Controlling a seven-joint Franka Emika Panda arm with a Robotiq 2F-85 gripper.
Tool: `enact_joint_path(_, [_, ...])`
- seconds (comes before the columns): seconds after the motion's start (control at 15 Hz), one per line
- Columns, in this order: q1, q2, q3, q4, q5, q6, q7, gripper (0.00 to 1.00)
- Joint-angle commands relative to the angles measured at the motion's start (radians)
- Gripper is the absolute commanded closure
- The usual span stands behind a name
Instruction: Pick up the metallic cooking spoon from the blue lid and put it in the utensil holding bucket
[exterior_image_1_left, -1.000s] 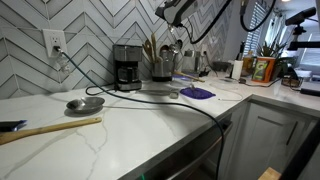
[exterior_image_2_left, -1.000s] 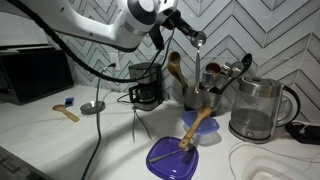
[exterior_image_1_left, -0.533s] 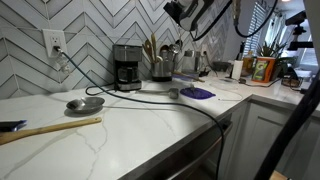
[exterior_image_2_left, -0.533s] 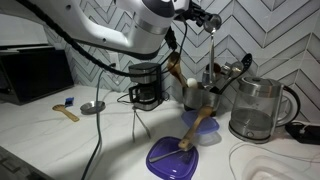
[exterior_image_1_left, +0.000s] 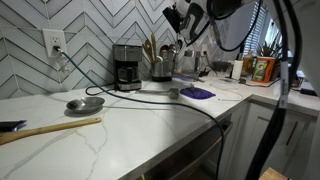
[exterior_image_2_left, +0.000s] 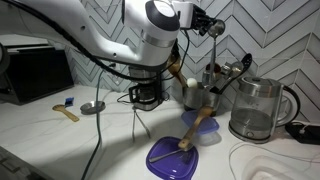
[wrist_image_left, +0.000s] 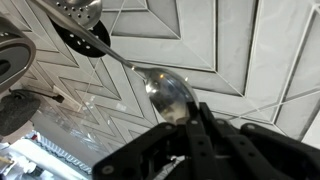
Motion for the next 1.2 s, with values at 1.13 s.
enact_joint_path(1.13, [0.191,0.423,-0.342,-0.094,0.457,0.078,0.138,0.99])
